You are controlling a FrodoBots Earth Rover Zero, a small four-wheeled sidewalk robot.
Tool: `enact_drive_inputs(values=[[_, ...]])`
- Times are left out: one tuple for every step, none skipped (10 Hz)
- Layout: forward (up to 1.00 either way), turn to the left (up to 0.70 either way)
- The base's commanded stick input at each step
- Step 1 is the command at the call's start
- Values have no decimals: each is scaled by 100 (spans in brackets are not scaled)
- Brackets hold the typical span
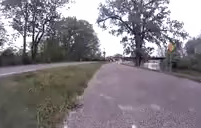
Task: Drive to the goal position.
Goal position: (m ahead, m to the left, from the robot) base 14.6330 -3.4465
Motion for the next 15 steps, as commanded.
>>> enact_drive_inputs(values=[[100, 0], [100, 0], [100, 0], [100, 0], [100, 0], [100, 0], [100, 0], [100, 0], [100, 0], [100, 0], [100, 0], [100, 0], [100, 0], [100, 0], [100, 0]])
